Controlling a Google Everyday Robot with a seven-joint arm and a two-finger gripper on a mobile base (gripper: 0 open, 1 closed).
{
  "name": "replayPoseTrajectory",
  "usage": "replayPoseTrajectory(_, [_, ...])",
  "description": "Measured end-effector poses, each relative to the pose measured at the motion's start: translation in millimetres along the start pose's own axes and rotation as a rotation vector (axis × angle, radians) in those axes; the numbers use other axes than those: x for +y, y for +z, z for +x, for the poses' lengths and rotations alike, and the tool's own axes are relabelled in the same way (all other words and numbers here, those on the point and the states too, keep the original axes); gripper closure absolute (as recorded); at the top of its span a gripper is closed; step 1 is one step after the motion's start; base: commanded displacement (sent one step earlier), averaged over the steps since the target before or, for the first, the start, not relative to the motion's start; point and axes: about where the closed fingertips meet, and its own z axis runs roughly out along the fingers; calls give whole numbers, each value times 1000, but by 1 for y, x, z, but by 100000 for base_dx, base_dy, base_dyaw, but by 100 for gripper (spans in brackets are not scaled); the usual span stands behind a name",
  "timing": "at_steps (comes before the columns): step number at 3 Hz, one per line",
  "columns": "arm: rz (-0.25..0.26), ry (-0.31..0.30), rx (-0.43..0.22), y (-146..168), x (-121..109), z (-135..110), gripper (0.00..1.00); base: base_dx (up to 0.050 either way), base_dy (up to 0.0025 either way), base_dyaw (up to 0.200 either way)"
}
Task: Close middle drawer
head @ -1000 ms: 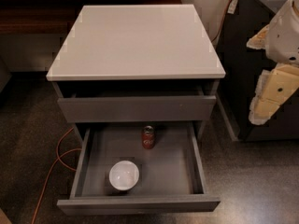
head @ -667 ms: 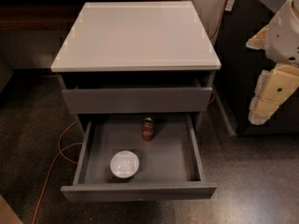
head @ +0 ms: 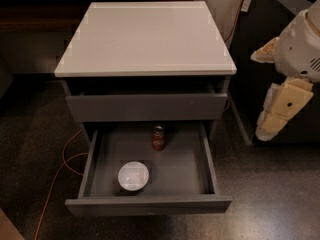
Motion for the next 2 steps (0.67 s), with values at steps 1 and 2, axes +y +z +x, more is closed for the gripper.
replayPoseTrajectory(1, [-75,-41,-56,35,21,-9,0,0,0,0])
replayPoseTrajectory(2, [-119,-69,-70,72,40,-10,0,0,0,0])
